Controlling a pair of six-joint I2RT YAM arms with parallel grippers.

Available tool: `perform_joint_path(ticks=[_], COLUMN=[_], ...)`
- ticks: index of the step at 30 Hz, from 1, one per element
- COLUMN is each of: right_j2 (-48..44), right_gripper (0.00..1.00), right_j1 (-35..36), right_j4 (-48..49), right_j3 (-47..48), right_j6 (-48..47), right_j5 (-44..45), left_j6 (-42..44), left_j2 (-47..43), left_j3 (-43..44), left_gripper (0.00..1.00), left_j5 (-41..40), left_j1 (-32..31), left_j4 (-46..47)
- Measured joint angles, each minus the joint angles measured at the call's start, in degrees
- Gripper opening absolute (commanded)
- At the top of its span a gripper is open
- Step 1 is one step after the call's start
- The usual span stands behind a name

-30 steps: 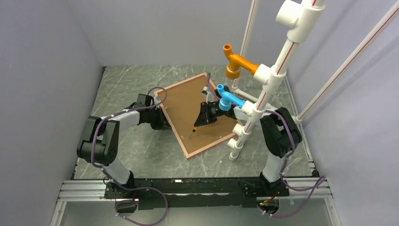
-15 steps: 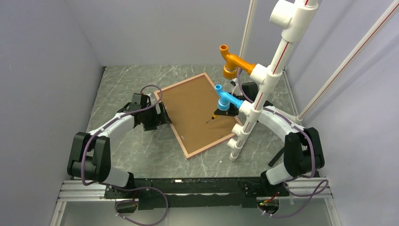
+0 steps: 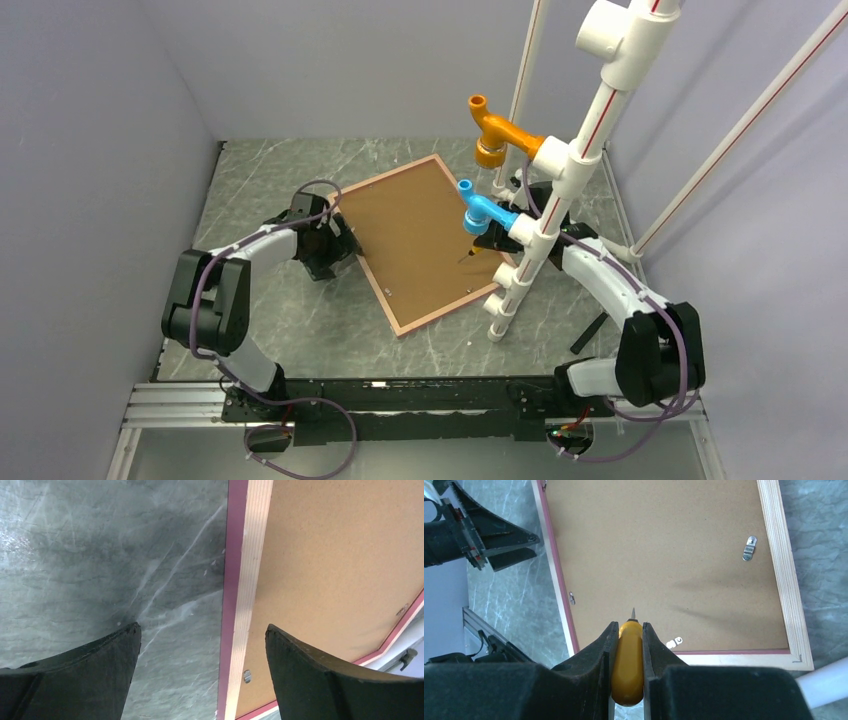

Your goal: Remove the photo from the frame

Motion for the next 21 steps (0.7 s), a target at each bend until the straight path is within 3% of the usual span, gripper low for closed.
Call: perform_joint_path(ticks=[8, 13, 16, 21], right_j2=[-4.8, -5.2, -5.7, -9.0], right_gripper=[0.00, 0.00, 0.00, 0.00], right_j1=[0.0, 0.0, 0.0, 0.0], right_j4=[-0.7, -1.2, -2.1, -4.5], right_j3=[-2.3, -3.6, -3.9, -4.2], right_j6=[0.1, 0.2, 0.2, 0.0], right_j5=[2.1, 3.1, 4.7, 12.6], left_j6=[-3.3, -4.7, -5.8, -10.1], left_j2=[3.2, 8.5, 11.5, 11.7], left_j3=[3.9, 10.3, 13.8, 13.7], left_gripper=[0.82, 0.54, 0.31, 0.15], left_j5=[-5.2, -7.8, -8.7, -9.6], left_j1=[-3.2, -5.0, -5.8, -6.7], left_j4=[-2.8, -7.6, -10.3, -9.1])
